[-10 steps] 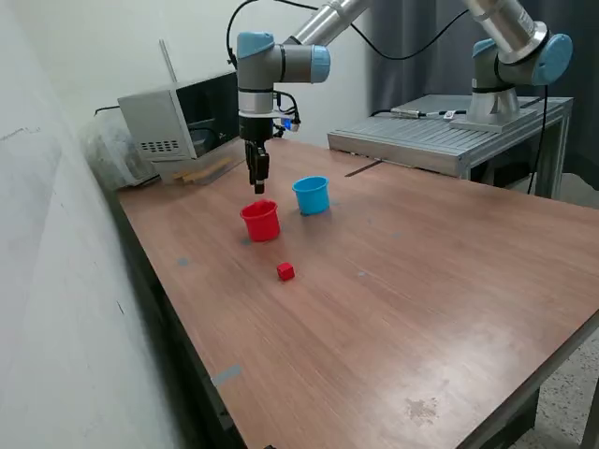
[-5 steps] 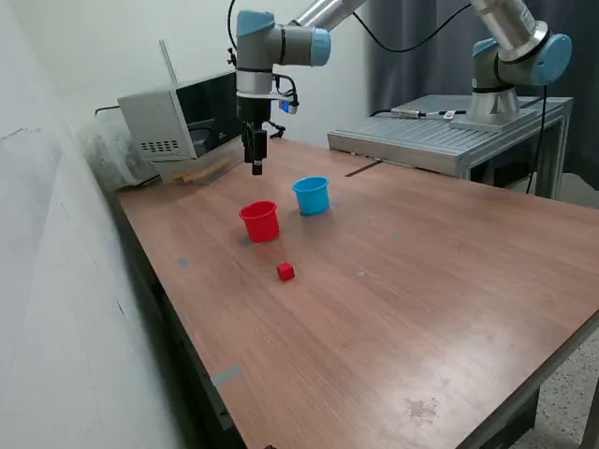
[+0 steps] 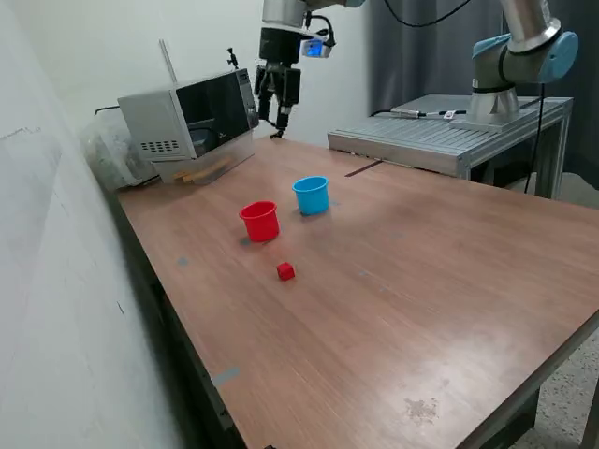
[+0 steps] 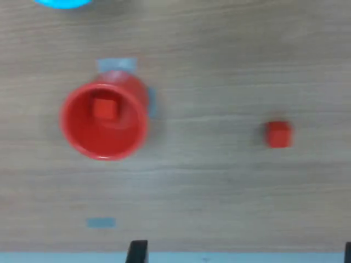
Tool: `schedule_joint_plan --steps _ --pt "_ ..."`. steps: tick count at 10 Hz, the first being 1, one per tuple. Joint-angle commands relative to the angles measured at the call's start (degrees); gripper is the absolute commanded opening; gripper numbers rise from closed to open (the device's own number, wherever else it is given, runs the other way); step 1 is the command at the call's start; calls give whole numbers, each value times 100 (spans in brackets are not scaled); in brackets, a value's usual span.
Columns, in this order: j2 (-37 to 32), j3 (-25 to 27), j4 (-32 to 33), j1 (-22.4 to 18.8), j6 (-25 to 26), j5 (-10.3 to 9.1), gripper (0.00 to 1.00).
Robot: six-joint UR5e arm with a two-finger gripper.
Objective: Place red objects in the red bin, and blue objects in the blue bin.
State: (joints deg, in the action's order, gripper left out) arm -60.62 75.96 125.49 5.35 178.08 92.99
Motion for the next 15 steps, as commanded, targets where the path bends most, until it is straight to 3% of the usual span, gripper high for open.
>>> schedule_joint_plan --steps 1,3,8,15 --pt "-160 42 -121 -568 -1 -9 100" --pt "110 -97 -95 -596 25 -175 100" --pt "2130 -1301 255 -587 104 -150 100" --pt "2818 -1399 651 -552 375 -123 100"
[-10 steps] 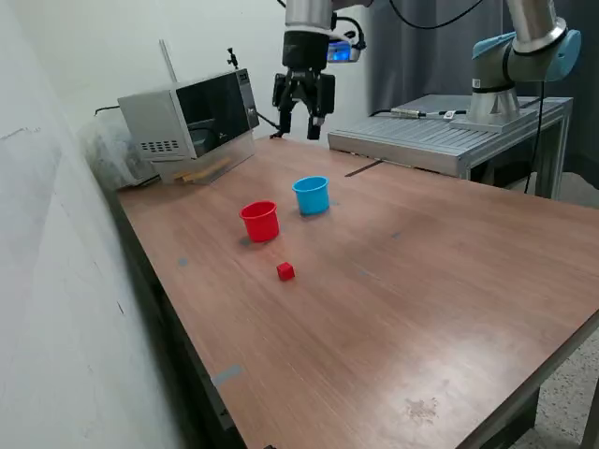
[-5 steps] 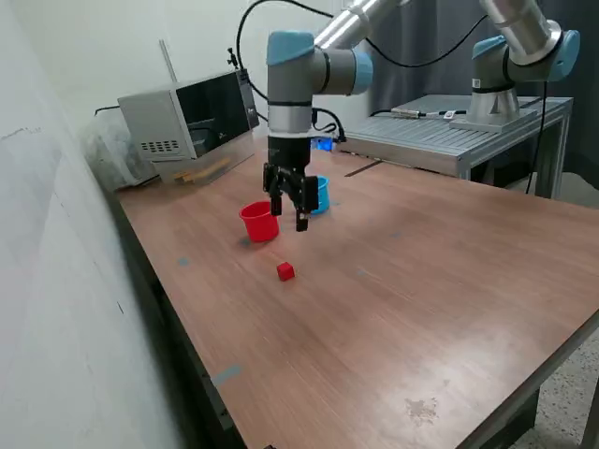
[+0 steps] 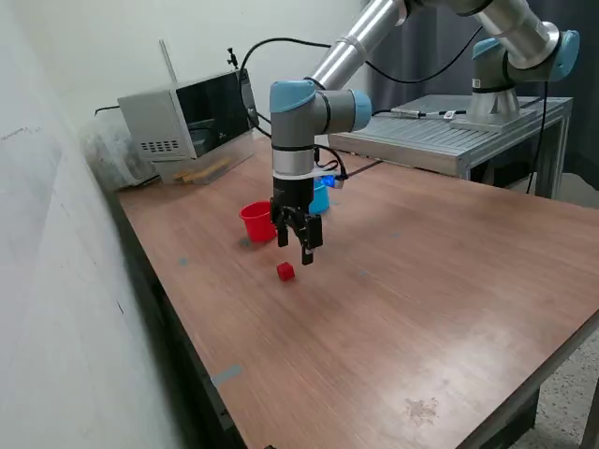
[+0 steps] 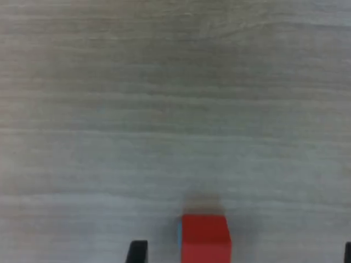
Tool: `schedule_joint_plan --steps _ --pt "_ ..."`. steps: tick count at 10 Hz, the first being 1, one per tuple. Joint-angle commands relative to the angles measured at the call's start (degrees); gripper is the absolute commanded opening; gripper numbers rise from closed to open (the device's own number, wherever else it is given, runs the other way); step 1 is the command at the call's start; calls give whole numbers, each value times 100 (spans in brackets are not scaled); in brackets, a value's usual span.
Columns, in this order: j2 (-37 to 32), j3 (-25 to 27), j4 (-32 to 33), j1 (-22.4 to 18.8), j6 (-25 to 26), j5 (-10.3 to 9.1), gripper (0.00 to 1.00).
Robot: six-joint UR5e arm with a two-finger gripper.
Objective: Place red objects in the red bin, and blue objects in the blue bin.
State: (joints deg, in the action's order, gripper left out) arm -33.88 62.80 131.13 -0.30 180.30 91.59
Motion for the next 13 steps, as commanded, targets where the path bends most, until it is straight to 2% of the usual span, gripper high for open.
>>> schedule_joint_plan --steps 1,4,5,11,13 --pt "258 -223 106 30 224 25 100" --pt "365 -347 193 39 225 25 100" --pt "365 -347 220 48 225 25 0" --pt "365 -277 203 144 146 52 0" --pt "25 -233 176 258 6 52 0"
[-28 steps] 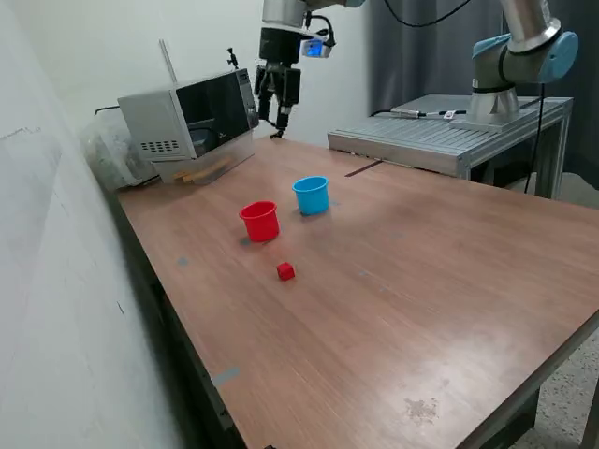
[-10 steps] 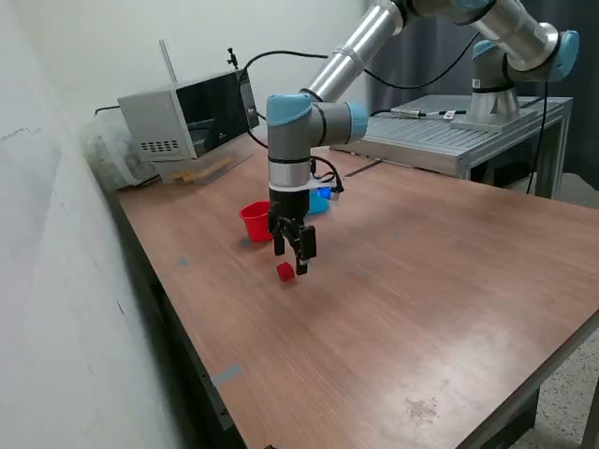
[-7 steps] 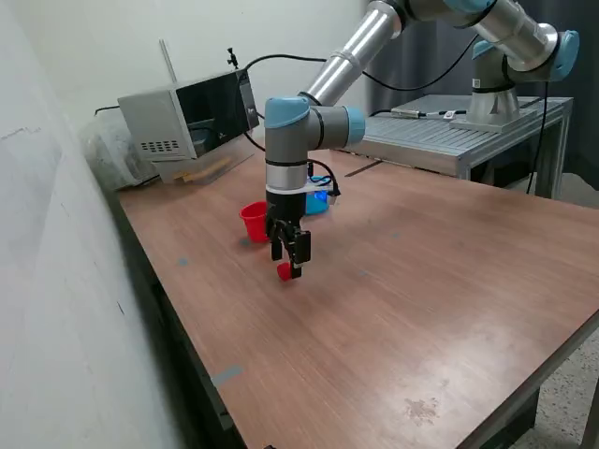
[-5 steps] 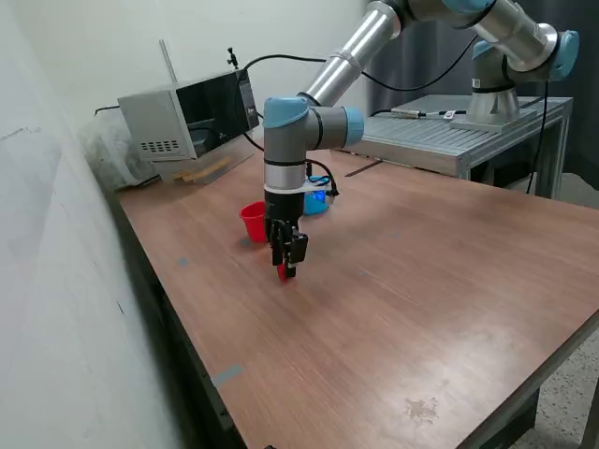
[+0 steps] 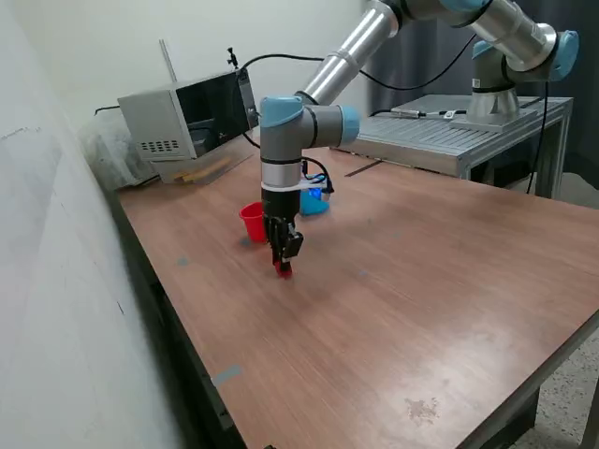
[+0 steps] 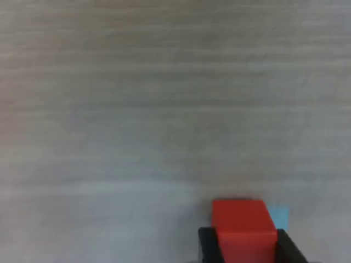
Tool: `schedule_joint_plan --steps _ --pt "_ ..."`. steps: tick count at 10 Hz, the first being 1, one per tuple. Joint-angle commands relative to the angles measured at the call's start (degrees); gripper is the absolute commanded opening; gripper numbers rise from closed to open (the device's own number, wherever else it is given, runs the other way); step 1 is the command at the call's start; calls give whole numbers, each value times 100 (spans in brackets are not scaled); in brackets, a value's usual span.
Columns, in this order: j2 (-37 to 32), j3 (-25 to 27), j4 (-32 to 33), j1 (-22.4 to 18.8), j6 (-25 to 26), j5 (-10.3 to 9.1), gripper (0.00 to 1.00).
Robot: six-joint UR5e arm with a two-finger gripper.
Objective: Place red objects in the red bin, and blue objects in the blue bin.
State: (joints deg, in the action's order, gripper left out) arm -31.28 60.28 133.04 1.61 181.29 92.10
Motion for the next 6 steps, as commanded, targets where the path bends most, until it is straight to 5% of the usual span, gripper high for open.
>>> schedule_joint_plan --steps 1,3,6 --pt "-586 141 -32 68 -251 1 0" --pt "-1490 597 -277 347 -497 1 0" --pt "-1829 932 -523 1154 -797 45 0"
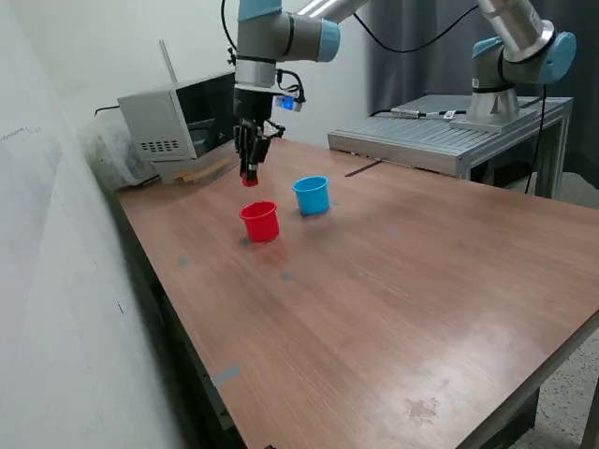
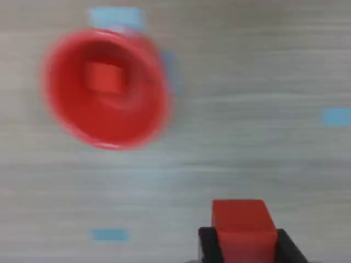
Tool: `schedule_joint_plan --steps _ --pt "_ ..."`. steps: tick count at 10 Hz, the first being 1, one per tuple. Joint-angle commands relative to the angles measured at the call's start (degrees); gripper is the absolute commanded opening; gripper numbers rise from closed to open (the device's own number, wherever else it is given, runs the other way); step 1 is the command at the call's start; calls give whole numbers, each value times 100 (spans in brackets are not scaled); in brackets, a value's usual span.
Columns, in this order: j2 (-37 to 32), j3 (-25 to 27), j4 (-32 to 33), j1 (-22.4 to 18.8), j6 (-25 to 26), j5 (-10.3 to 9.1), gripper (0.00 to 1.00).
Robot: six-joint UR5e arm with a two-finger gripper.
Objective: Place red objects in the red bin, and blue objects in the blue bin.
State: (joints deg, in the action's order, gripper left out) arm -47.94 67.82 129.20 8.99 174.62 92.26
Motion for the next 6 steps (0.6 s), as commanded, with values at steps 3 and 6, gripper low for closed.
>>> schedule_joint_plan --steps 3,6 --pt "-154 371 -176 823 -234 -6 0" --pt "-93 566 -132 780 -261 -32 0"
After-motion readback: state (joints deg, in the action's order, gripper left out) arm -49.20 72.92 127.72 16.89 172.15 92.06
